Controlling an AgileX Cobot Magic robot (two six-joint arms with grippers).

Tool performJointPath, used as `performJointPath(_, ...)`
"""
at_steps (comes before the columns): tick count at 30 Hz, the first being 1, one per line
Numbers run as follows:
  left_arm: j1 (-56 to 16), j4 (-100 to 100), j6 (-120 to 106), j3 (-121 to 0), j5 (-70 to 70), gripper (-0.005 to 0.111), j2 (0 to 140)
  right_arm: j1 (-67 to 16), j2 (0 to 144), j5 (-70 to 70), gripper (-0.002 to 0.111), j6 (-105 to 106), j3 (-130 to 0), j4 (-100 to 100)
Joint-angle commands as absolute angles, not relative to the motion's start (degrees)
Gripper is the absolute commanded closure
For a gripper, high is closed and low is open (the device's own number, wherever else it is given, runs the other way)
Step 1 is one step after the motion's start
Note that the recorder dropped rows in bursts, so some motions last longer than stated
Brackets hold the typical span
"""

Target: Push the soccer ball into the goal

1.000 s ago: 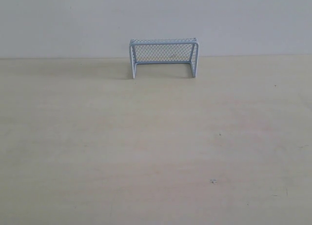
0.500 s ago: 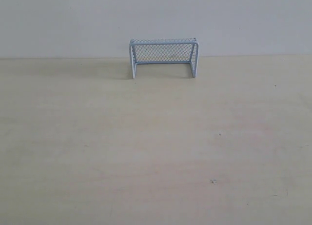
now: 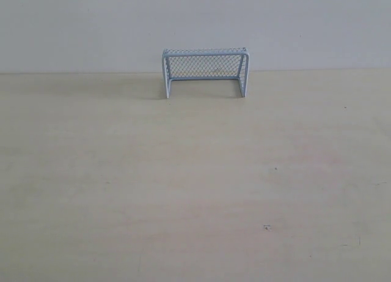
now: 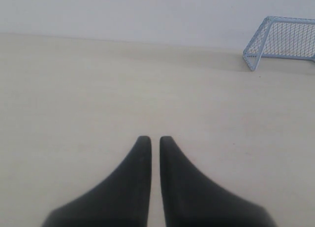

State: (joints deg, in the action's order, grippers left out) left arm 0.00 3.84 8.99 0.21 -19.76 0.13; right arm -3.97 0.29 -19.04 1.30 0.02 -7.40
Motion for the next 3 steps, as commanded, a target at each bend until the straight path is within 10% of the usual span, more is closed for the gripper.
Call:
performJointPath(1, 0.1, 3.6, 9.5, 0.0, -19.5, 0.100, 0.0, -3.6, 0.0, -18.4, 0.108, 1.4, 0.0, -7.1)
performJointPath(3, 0.1, 3.6, 9.5, 0.0, -19.5, 0.100, 0.0, -3.6, 0.0, -18.4, 0.108, 1.4, 0.0, -7.1)
